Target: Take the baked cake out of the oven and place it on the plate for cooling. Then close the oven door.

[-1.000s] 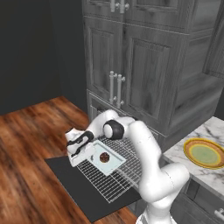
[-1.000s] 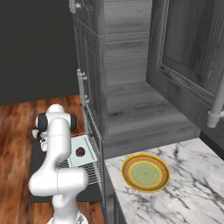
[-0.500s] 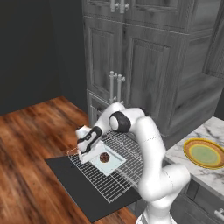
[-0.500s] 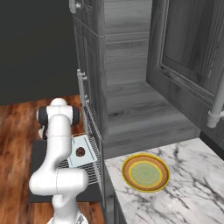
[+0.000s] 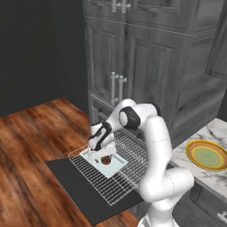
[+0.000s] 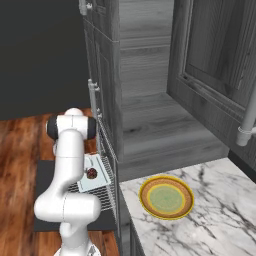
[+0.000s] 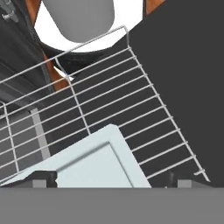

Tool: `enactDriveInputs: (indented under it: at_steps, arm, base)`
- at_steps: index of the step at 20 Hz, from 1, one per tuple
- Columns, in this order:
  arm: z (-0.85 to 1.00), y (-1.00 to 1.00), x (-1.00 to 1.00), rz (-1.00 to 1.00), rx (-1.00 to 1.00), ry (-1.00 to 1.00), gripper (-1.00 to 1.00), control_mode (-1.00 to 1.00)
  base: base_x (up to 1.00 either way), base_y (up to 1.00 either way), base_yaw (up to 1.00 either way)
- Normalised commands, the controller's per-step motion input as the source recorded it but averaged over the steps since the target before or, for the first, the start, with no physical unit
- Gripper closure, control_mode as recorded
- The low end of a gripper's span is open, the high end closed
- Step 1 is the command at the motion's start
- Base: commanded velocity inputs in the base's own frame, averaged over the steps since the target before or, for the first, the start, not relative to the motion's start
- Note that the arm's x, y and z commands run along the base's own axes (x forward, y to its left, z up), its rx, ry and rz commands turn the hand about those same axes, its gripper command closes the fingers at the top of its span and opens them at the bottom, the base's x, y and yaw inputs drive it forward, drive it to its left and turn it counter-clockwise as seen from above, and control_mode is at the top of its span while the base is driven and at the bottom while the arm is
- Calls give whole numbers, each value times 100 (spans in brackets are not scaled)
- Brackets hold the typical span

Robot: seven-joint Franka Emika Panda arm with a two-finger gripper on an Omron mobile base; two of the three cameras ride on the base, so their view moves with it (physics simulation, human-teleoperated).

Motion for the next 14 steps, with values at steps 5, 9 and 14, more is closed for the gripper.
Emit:
enactDriveInputs:
  at_steps: [5, 9, 14]
  arm:
    - [-2, 0, 15, -15, 3, -6, -100, -100]
    - [4, 0, 21, -9, 0, -11, -100, -100]
    - [0, -2, 13, -3, -4, -9, -100, -100]
  base:
    - [0, 0, 0]
    - [0, 0, 0]
    - [0, 0, 0]
